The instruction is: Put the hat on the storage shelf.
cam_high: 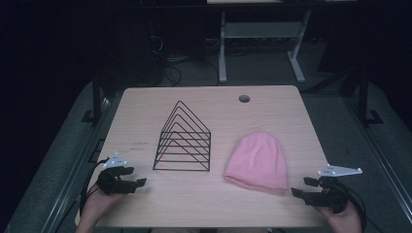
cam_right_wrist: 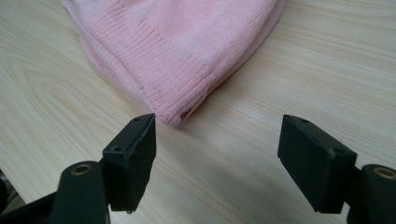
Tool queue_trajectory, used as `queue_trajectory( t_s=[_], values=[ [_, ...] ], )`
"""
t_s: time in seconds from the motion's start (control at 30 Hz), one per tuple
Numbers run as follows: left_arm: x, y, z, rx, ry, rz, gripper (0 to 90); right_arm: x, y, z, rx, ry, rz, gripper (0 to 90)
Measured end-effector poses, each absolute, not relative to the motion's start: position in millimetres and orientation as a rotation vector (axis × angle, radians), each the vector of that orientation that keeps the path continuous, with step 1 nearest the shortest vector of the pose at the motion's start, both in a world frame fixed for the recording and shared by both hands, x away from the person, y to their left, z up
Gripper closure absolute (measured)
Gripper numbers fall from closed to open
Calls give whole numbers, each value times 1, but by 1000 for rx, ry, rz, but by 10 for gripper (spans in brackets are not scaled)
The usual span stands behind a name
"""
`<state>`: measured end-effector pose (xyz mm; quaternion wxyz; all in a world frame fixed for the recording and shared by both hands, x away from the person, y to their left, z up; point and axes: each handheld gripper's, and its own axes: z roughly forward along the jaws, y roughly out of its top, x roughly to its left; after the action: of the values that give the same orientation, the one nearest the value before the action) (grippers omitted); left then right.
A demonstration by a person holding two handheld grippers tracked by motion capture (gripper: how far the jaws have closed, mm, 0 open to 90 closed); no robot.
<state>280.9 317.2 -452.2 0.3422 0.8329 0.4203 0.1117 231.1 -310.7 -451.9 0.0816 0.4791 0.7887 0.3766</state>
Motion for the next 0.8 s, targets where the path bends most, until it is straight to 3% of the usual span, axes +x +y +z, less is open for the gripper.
queue_trajectory(
  t_s=[0.8],
  values=[
    [281,313,-454,2177,1093,280,269,250,-299,-428,1388,2402,1151,235]
  ],
)
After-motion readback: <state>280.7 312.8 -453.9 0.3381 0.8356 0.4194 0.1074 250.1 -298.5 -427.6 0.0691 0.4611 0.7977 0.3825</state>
